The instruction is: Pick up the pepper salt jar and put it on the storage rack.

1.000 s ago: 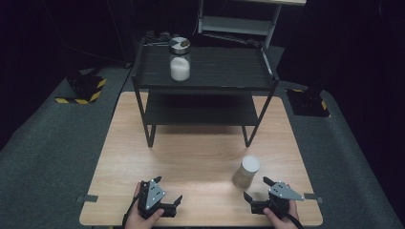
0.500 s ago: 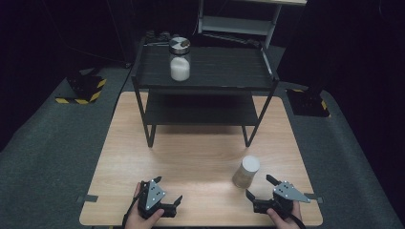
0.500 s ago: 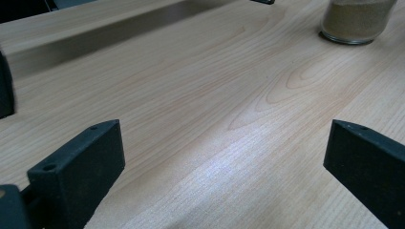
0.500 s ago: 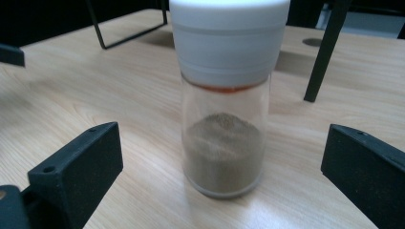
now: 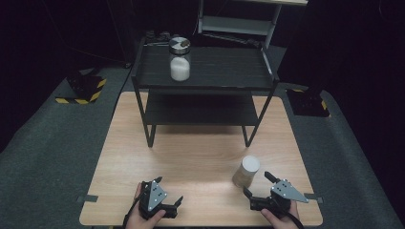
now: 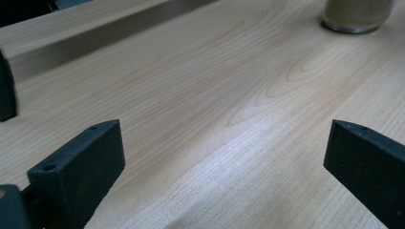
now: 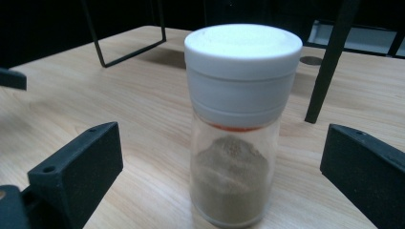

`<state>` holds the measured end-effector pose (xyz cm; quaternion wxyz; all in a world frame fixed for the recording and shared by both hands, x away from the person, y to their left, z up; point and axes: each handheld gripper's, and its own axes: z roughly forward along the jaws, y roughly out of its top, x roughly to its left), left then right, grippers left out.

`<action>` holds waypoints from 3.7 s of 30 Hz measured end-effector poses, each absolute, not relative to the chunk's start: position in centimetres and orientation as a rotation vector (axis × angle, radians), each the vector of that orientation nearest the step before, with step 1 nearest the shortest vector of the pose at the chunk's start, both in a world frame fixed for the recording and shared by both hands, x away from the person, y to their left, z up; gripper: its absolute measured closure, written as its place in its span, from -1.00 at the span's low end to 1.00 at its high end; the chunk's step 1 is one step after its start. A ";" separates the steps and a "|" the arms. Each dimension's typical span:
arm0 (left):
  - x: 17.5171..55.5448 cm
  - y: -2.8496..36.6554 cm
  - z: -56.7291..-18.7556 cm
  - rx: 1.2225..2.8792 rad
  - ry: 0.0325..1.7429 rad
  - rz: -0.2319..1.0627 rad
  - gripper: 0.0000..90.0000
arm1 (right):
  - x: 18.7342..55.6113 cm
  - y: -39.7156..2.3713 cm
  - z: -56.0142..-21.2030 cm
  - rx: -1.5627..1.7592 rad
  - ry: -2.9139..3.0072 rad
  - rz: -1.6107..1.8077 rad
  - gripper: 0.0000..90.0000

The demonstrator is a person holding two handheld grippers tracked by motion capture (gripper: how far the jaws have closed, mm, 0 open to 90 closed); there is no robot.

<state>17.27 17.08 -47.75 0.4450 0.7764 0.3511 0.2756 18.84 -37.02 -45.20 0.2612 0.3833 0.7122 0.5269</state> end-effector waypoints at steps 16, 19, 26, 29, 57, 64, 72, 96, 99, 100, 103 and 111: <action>17.4 17.5 -47.8 1.905 0.882 0.660 -0.98 | 20.6 -35.7 -44.3 1.028 1.922 1.395 -0.80; 17.5 17.7 -47.8 1.902 0.883 0.648 -0.98 | 20.6 -35.5 -44.3 1.022 1.893 1.399 -0.68; 17.7 17.7 -47.7 1.912 0.876 0.642 -0.98 | 20.9 -35.0 -44.5 1.038 1.880 1.416 -0.52; 17.7 17.6 -47.7 1.920 0.869 0.643 -0.98 | 20.9 -34.9 -45.0 1.060 1.849 1.437 -0.42; 17.6 17.5 -47.6 1.931 0.868 0.648 -0.98 | 20.9 -34.6 -46.6 1.064 1.776 1.479 -0.25; 17.5 17.5 -47.6 1.933 0.865 0.650 -0.98 | 20.8 -34.5 -46.6 1.059 1.773 1.471 -0.24; 17.6 17.5 -47.5 1.938 0.865 0.642 -0.98 | 20.7 -34.4 -46.3 1.065 1.782 1.460 -0.24; 18.2 18.0 -47.4 1.922 0.891 0.591 -0.98 | 17.9 -34.1 -40.1 0.943 1.717 1.541 -0.24; 18.2 18.1 -47.5 1.914 0.894 0.587 -0.98 | 17.8 -34.2 -38.8 0.924 1.714 1.572 -0.24; 18.2 18.2 -47.5 1.912 0.892 0.587 -0.98 | 17.7 -34.2 -38.3 0.922 1.715 1.583 -0.24; 18.2 18.1 -47.5 1.915 0.891 0.585 -0.98 | 17.7 -33.9 -37.1 0.919 1.710 1.602 -0.24; 18.0 17.9 -47.6 1.920 0.882 0.604 -0.98 | 17.7 -33.5 -33.9 0.866 1.699 1.620 -0.24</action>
